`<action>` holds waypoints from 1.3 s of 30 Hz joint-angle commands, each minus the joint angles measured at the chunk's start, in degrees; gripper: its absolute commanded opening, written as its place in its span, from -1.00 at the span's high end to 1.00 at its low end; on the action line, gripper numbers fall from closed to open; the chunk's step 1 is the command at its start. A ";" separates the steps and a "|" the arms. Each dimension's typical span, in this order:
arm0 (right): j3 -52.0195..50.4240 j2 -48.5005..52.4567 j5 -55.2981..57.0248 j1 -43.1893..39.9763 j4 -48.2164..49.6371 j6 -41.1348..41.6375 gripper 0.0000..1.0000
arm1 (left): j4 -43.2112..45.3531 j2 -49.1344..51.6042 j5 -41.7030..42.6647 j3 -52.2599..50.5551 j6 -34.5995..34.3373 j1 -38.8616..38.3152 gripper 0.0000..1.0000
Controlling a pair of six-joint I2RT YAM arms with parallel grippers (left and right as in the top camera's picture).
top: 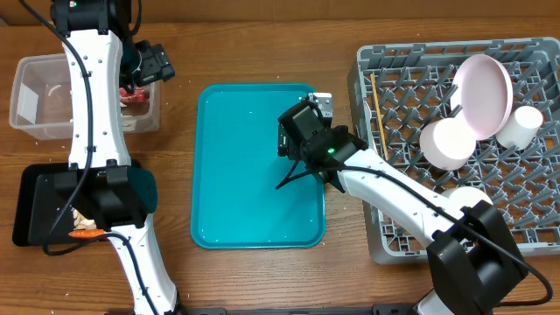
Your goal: Sort waste into correct bins and load items into the dishwasher rack
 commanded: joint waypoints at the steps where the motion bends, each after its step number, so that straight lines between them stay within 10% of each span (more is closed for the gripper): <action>1: 0.13 0.22 0.96 -0.09 0.39 -0.15 -1.00 | 0.07 -0.50 0.28 1.09 -1.22 -0.13 -0.99; 39: 0.13 0.22 0.96 -0.09 0.39 -0.15 -1.00 | -0.79 0.09 14.19 0.98 2.23 -2.05 -1.00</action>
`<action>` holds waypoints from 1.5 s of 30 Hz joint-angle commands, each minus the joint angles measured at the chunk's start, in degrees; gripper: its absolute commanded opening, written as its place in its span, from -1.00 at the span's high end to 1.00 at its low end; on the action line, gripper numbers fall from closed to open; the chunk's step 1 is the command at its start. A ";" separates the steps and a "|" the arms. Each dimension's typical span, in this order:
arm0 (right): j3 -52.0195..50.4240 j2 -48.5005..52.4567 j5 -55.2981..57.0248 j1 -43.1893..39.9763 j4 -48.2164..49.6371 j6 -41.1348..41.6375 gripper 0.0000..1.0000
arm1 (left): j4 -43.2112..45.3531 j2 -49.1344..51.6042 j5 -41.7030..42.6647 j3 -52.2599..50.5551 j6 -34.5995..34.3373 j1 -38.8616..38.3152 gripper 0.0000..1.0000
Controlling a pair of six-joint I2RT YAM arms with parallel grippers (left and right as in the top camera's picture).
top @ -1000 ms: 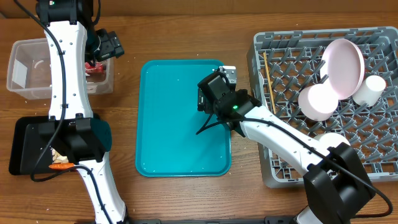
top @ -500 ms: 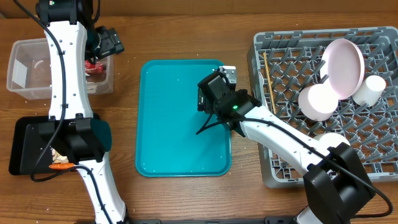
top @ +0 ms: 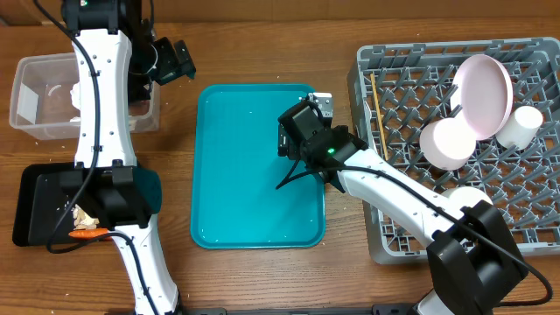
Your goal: Sort waste into correct bins and load items into the dishwasher rack
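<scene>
My left gripper [top: 181,61] hangs just right of the clear plastic bin [top: 39,92], between it and the teal tray [top: 254,175]; its fingers look spread with nothing between them. Something dark lies in the bin's right end, mostly hidden by the left arm. Over the tray's upper right part sits my right gripper [top: 285,138], and its jaws are hidden under the wrist. No item shows on the tray. The grey dishwasher rack [top: 394,131] at the right holds a pink plate [top: 486,92], a pink bowl [top: 446,143], a white cup [top: 523,124] and a chopstick [top: 376,109].
A black bin [top: 39,210] with food scraps and an orange piece [top: 83,234] lies at the left front. The left arm stands across both bins. The right arm reaches from the front right, passing over the rack's near left corner.
My left gripper has moved right, from over the clear bin's right end to the gap beside the tray. The red item seen under it no longer shows. The right arm has not moved.
</scene>
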 commanded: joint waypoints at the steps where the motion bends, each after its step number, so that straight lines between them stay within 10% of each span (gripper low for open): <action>1: 0.13 0.22 0.94 -0.11 0.37 -0.13 -1.00 | -0.37 0.11 0.26 0.66 2.95 -0.17 -0.99; 45: 0.13 0.22 0.94 -0.09 0.39 -0.13 -1.00 | 0.96 0.04 -4.94 -6.75 9.42 -13.14 -0.99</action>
